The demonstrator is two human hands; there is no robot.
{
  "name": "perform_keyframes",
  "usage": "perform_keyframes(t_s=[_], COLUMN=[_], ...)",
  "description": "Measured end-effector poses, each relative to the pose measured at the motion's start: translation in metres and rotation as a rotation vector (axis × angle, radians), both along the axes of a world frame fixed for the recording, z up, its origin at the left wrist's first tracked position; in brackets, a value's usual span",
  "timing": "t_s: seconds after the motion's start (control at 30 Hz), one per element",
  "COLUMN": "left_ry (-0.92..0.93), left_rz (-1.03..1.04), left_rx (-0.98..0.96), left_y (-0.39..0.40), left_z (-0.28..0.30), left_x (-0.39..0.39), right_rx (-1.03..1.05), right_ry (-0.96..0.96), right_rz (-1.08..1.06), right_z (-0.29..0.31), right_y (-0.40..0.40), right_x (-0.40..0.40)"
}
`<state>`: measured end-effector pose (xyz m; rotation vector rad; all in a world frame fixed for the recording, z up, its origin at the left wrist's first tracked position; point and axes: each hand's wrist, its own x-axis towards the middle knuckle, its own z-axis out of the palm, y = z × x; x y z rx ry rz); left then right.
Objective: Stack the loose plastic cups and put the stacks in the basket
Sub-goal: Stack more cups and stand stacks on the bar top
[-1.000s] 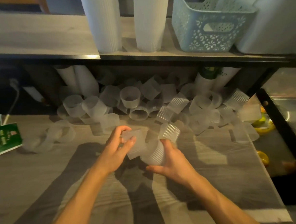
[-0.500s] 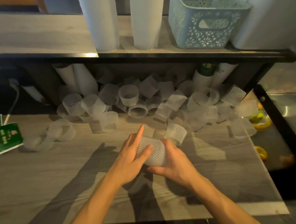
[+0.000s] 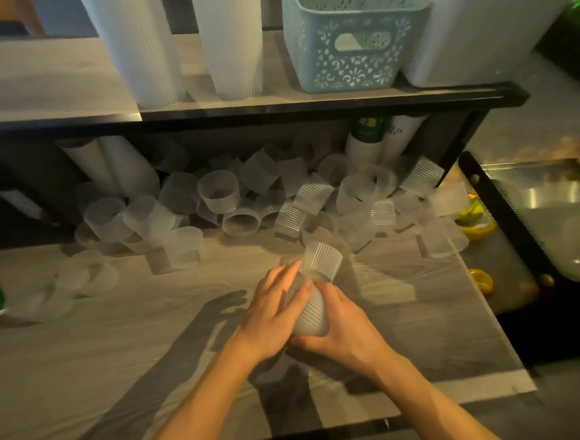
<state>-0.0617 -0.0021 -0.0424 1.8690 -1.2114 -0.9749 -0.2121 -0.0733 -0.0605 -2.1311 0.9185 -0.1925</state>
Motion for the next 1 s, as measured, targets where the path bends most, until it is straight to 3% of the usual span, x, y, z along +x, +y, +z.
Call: perform_keyframes(t_s=[0.07, 0.17, 0.3, 0.43, 0.6, 0.73, 0.9, 1.0], left_ry=[0.012, -0.137, -0.325, -0.345, -0.448, -0.163, 0.445, 0.499], left_rz=[0.159, 0.271, 0.181, 0.115, 0.144, 0.27, 0.469, 0.444], left_rx=[-0.042, -0.015, 0.119, 0.252, 0.23, 0.186, 0.058, -0.021], left_y=[-0.017, -0.052, -0.099, -0.126, -0.124, -0.103, -0.069, -0.051], left_z=[-0.002, -0.006, -0.007, -0.015, -0.026, -0.023, -0.013, -0.005], left_x=[-0.001, 0.0, -0.007, -0.028, -0.039, -0.026, -0.013, -0.015], right_rx=[0.012, 0.029, 0.052, 0.028, 0.068, 0.072, 0.105, 0.102], right_ry=[-0.002, 0.007, 0.04, 0.135, 0.113, 0.104, 0.086, 0.026], right_rz=[-0.054, -0.126, -0.176, -0.188, -0.261, -0.241, -0.188, -0.167], right_z=[-0.002, -0.005, -0.011, -0.01, -0.013, -0.019, -0.02, -0.018], right_y=[-0.008, -0.018, -0.026, -0.032, -0.035, -0.038, -0.035, -0.031], right_x=[-0.011, -0.027, -0.053, -0.069, -0.077, -0.08, -0.071, -0.059])
